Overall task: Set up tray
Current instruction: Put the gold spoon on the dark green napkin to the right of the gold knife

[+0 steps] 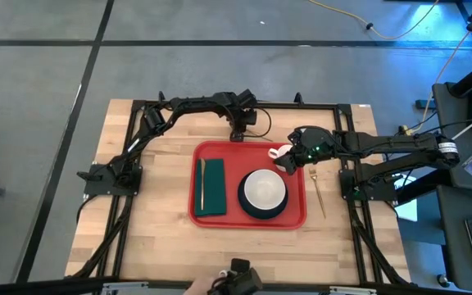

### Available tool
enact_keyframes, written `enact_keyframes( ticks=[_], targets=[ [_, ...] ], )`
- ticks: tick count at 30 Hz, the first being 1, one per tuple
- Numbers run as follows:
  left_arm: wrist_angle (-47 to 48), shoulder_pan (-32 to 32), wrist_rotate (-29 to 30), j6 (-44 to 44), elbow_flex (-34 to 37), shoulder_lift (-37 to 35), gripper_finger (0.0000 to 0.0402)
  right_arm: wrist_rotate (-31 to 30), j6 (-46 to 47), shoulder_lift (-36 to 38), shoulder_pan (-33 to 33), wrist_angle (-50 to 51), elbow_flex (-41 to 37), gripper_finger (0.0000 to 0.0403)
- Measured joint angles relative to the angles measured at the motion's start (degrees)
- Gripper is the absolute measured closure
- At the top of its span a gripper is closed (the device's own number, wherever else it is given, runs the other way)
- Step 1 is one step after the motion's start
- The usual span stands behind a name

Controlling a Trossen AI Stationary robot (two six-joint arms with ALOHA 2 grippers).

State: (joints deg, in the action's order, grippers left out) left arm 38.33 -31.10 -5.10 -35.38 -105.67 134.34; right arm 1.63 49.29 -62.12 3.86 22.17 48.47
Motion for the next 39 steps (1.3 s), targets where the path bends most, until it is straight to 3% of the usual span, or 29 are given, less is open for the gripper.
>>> enact_keyframes(
  ticks=[14,21,26,39],
  targets=[
    [0.5,-0.6,-1.9,-11.9,0.0,-0.1,0.0274,0.0,-0.2,0.0,0.0,0.0,0.0,0.0332],
    [1.1,-1.8,-6.7,-3.3,0.1,-0.1,0.0299,0.0,-0.1,0.0,0.0,0.0,0.0,0.0332],
    [1.0,-1.8,-6.8,2.8,0.1,-0.1,0.0322,0.0,1.1,0.0,0.0,0.0,0.0,0.0332],
    [4.0,0.3,2.9,5.5,-0.2,-0.3,0.0334,1.2,3.7,0.0,0.0,-0.1,0.0,0.0332]
  ],
)
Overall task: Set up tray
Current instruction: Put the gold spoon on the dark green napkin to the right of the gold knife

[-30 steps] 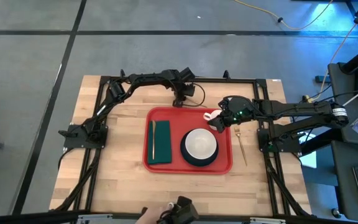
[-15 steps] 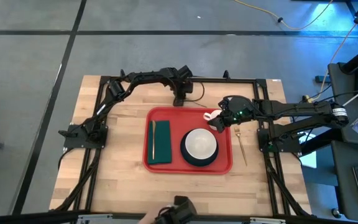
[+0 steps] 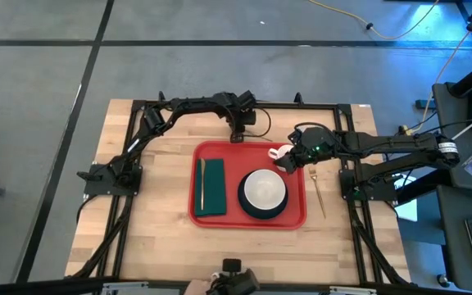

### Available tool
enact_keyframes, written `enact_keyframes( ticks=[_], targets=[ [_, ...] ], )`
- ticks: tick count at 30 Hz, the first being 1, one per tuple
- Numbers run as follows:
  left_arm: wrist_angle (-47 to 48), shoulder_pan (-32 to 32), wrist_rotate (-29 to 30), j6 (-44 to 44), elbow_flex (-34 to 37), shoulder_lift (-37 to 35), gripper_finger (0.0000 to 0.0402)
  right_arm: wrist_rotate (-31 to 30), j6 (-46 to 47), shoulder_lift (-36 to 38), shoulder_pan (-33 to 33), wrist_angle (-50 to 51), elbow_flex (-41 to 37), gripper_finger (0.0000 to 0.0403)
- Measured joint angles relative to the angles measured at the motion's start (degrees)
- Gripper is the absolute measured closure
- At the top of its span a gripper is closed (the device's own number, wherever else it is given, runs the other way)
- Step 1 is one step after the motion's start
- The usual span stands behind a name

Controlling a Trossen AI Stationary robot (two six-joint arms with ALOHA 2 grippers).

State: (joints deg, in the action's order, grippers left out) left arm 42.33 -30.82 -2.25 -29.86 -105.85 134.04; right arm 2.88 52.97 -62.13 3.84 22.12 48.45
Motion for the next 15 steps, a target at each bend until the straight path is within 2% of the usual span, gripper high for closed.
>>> enact_keyframes(
  ticks=[6,9,11,15],
  targets=[
    [8.1,-0.7,4.0,-1.5,0.0,-0.4,0.0338,0.3,0.7,0.0,0.0,0.0,0.0,0.0332],
    [11.2,-0.6,8.1,-3.2,0.3,-0.6,0.0368,0.3,0.7,0.0,0.0,0.0,0.0,0.0332],
    [11.7,-0.7,7.3,-3.5,0.3,-0.6,0.039,0.3,0.4,0.0,0.0,0.0,0.0,0.0332],
    [11.9,-0.3,8.7,-3.8,0.4,-0.5,0.0395,0.3,-1.0,0.0,0.0,0.0,0.0,0.0332]
  ],
)
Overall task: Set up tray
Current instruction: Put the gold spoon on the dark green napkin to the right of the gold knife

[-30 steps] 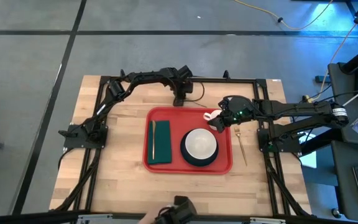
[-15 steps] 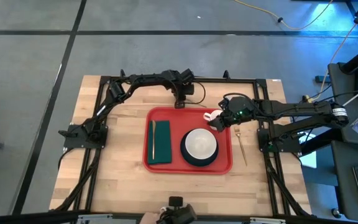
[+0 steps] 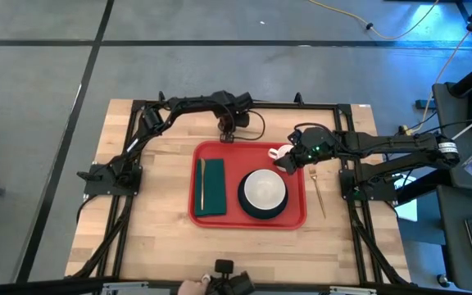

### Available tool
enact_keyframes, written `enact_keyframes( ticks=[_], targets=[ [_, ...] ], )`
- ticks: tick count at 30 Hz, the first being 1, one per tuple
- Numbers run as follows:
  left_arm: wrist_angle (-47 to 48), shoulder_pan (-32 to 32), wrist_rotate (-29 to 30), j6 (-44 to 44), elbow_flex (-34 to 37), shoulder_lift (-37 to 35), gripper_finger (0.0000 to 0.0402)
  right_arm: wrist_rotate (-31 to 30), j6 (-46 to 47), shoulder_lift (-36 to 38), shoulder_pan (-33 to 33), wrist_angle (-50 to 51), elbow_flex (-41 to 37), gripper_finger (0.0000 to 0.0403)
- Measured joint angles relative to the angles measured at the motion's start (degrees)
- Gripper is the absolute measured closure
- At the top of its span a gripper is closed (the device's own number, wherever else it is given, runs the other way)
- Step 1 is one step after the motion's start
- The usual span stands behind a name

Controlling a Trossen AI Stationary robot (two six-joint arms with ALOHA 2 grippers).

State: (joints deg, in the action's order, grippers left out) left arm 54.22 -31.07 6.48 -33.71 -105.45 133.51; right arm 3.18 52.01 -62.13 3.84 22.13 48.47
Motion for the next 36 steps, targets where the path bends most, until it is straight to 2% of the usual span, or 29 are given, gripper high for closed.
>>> enact_keyframes(
  ticks=[6,8,13,18,28,30,33,36],
  targets=[
    [0.2,0.4,2.4,-4.2,0.3,-1.1,0.0397,0.0,-1.5,0.0,0.0,0.0,0.0,0.0332],
    [2.9,0.1,3.6,-4.6,0.8,-2.4,0.0398,0.0,-1.7,0.0,0.0,0.1,0.0,0.0332],
    [6.1,-0.1,3.9,-7.7,0.3,-9.2,0.0398,0.0,-3.0,0.0,0.0,0.1,0.0,0.0332],
    [13.1,0.4,-0.4,-15.9,0.5,-15.7,0.0399,0.0,-3.1,0.0,0.0,0.1,0.0,0.0332],
    [22.9,6.9,-8.6,-50.7,0.3,-26.6,0.0399,0.0,-5.2,0.0,0.0,0.5,0.0,0.0332],
    [22.8,8.8,-9.7,-52.8,0.3,-26.9,0.0399,0.0,-7.6,0.0,0.0,0.6,0.0,0.0332],
    [22.9,12.0,-12.4,-51.2,0.3,-27.3,0.0399,0.0,-10.4,0.0,0.0,0.5,0.0,0.0332],
    [24.0,16.0,-12.4,-51.5,0.5,-27.2,0.0399,0.0,-10.6,0.0,0.0,0.5,0.0,0.0332]
  ],
)
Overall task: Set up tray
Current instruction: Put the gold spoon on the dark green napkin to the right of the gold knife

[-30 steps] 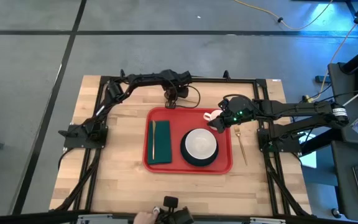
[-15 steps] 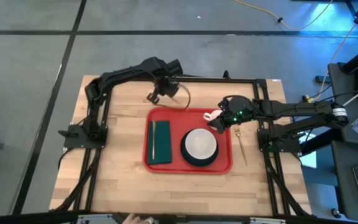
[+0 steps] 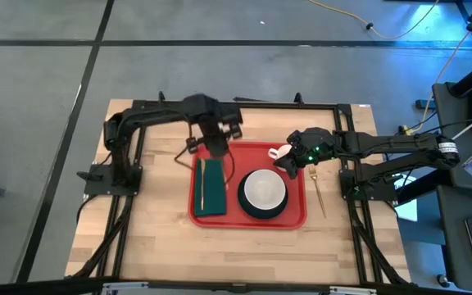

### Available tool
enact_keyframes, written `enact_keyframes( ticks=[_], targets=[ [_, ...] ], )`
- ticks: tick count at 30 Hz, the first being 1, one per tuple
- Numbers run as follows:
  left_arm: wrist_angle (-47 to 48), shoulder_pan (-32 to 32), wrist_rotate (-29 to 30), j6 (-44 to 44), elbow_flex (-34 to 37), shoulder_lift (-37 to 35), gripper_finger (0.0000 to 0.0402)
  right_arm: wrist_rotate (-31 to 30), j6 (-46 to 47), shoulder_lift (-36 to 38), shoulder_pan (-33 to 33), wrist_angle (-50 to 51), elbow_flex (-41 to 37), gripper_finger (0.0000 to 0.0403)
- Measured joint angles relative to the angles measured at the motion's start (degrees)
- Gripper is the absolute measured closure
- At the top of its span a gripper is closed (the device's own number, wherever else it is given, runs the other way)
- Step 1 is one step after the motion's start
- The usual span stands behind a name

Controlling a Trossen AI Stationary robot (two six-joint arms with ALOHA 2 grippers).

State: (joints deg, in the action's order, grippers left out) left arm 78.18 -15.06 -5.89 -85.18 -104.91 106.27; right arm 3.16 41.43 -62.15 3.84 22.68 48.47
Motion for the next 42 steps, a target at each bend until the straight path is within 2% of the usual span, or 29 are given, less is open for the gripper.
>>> enact_keyframes(
  ticks=[4,10,15,20,29,42],
  targets=[
    [-1.0,5.0,0.6,-1.2,5.7,-1.7,0.0399,0.0,0.0,0.0,0.0,0.0,0.0,0.0332],
    [-5.1,9.3,5.8,-4.0,15.0,-3.6,0.0399,-1.4,-3.9,0.0,0.0,0.0,0.0,0.0332],
    [-10.5,9.5,0.6,-0.9,20.5,-3.6,0.0398,-2.5,-4.2,0.0,0.0,0.0,0.0,0.0332],
    [-17.2,8.4,1.7,2.4,25.6,-3.6,0.0398,-2.5,-4.2,0.0,0.0,0.0,0.0,0.0332],
    [-28.1,7.7,3.9,-0.4,35.8,-3.5,0.0398,-2.5,-2.7,0.0,0.0,-0.1,0.0,0.0332],
    [-32.4,7.0,3.3,-3.7,38.1,-3.6,0.0398,-2.6,-2.7,0.0,0.0,-0.1,0.0,0.0332]
  ],
)
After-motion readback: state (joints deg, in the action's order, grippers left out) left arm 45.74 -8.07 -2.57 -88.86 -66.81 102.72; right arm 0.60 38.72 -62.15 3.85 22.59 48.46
